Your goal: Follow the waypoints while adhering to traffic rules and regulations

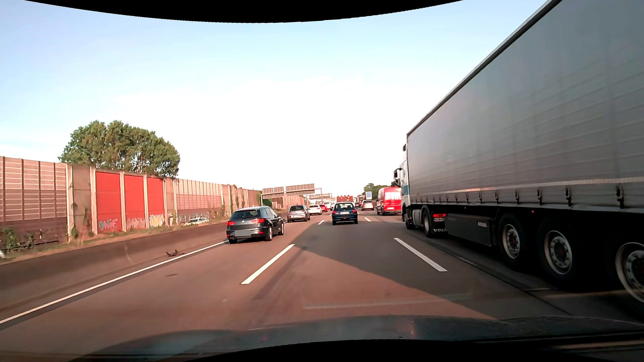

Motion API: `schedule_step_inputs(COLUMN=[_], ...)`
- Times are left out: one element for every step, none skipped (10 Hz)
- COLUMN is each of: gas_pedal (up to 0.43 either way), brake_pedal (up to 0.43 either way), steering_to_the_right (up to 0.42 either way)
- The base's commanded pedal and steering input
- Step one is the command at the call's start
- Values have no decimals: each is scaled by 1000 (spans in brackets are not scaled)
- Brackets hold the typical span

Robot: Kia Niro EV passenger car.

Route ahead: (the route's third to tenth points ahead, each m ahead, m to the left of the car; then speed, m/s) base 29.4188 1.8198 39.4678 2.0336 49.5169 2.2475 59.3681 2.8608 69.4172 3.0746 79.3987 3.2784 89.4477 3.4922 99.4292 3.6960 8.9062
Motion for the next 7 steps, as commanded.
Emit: schedule_step_inputs(gas_pedal=[169, 169, 169, 169, 169, 169, 169], brake_pedal=[0, 0, 0, 0, 0, 0, 0], steering_to_the_right=[-6, -5, -4, -4, -4, -4, -4])
